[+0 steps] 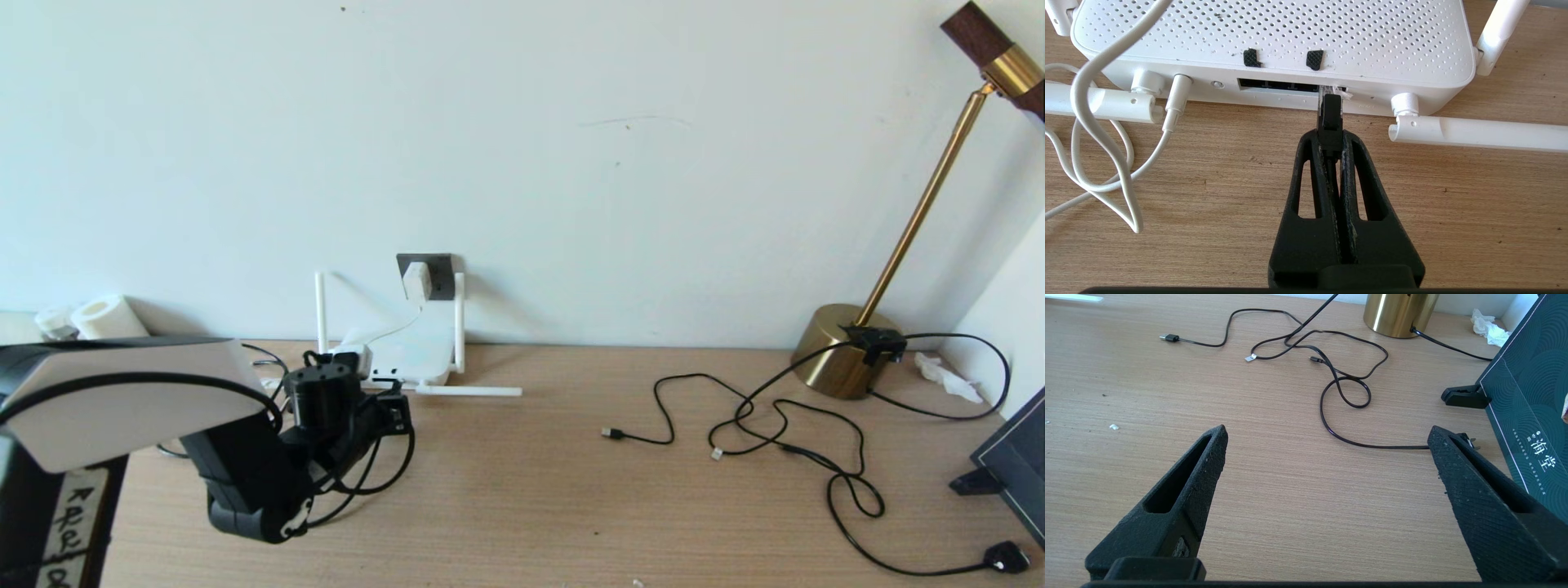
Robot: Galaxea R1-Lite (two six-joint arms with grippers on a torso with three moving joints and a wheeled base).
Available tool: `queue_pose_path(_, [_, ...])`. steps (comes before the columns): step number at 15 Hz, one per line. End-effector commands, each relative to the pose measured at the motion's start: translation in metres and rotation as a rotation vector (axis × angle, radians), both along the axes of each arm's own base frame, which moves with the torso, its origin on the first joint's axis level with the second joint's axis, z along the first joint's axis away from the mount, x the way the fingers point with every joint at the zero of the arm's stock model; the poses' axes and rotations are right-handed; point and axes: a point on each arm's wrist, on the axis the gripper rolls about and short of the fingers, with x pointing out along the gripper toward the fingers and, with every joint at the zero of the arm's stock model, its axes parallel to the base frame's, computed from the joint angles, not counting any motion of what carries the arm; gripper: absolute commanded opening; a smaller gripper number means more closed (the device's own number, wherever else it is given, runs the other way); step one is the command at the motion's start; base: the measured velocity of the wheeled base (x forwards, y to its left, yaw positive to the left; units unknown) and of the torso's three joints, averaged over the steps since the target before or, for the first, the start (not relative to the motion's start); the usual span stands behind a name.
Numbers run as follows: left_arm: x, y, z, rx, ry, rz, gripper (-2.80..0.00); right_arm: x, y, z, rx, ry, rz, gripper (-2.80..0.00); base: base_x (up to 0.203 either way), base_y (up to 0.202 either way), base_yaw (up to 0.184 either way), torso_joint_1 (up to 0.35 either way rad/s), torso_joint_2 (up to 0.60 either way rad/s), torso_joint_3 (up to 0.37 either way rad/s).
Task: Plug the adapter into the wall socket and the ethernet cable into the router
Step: Plug cable into router interface
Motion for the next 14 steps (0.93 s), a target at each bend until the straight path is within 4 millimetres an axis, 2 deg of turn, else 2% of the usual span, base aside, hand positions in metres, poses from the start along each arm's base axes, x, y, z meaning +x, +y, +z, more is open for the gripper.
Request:
queue_pose_path(1, [0.0024, 0.0000, 0.0013, -0.004, -0.014, 0.003, -2.80, 0.0001, 0.0000, -0.0001, -0.001, 0.002, 0.000, 0.00, 0.000, 0.000, 0.000, 0.000, 0.00, 0.000])
queue_pose_path(14, [0.0049, 0.0007, 0.0013, -0.003, -0.019, 0.007, -2.80, 0.0001, 0.0000, -0.0001, -0.001, 0.002, 0.002, 0.00, 0.000, 0.000, 0.000, 0.000, 0.00, 0.000])
